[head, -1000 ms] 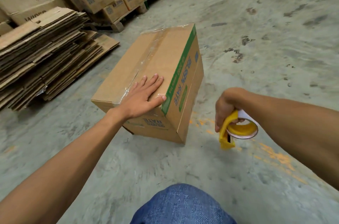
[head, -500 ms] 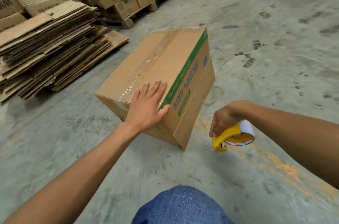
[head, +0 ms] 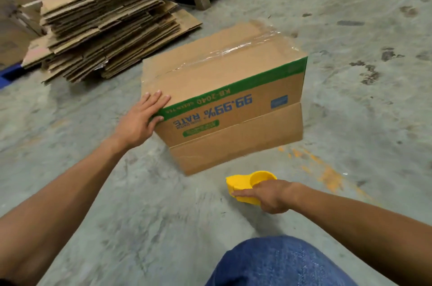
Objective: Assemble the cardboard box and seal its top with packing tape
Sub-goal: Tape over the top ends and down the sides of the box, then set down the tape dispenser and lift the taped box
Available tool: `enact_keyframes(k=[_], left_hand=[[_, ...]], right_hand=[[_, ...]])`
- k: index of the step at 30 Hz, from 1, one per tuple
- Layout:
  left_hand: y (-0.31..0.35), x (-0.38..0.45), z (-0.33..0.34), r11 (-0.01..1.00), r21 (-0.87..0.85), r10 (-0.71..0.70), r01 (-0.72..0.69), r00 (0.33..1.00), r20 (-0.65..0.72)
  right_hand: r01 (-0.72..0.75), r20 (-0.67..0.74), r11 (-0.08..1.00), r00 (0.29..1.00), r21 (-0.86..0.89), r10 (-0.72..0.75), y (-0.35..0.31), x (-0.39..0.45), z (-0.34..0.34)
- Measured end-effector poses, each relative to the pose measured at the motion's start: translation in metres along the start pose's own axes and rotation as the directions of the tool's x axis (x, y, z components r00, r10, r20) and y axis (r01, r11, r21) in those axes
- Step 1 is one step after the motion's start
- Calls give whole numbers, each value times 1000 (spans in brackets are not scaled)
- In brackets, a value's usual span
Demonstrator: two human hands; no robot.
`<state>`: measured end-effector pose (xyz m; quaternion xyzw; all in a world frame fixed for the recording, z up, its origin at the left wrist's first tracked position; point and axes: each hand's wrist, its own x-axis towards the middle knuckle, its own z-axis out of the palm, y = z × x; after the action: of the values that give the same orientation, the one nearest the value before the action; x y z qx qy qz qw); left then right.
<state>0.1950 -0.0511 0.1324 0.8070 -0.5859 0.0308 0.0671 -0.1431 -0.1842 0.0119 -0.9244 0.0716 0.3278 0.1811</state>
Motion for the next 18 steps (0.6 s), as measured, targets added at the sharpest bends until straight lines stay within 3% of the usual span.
enact_keyframes(k=[3,7,10,13,16,18], left_hand=[[-22,-5,3,992,-55,-117,116,993,-22],[-31,-8,8,969,-212,-149,125,983,-105],[-26,-6,16,919,-369,-238,141,943,-234],[-20,0,19,892,-423,-297,162,914,-276],[-26,15,8,872,-422,-336,246,929,-153],[-32,31,-4,856,-407,-351,318,936,-7]], right_hand=[[33,-25,989,999,-145,-37,-6,16,16],[64,-47,972,996,-227,-76,-8,26,21],[89,-45,964,994,-250,-103,-9,26,23],[184,-107,964,972,-194,-207,-15,18,7],[172,-167,949,961,-265,-221,-17,10,-33],[106,-342,931,910,-350,-232,-17,5,-72]])
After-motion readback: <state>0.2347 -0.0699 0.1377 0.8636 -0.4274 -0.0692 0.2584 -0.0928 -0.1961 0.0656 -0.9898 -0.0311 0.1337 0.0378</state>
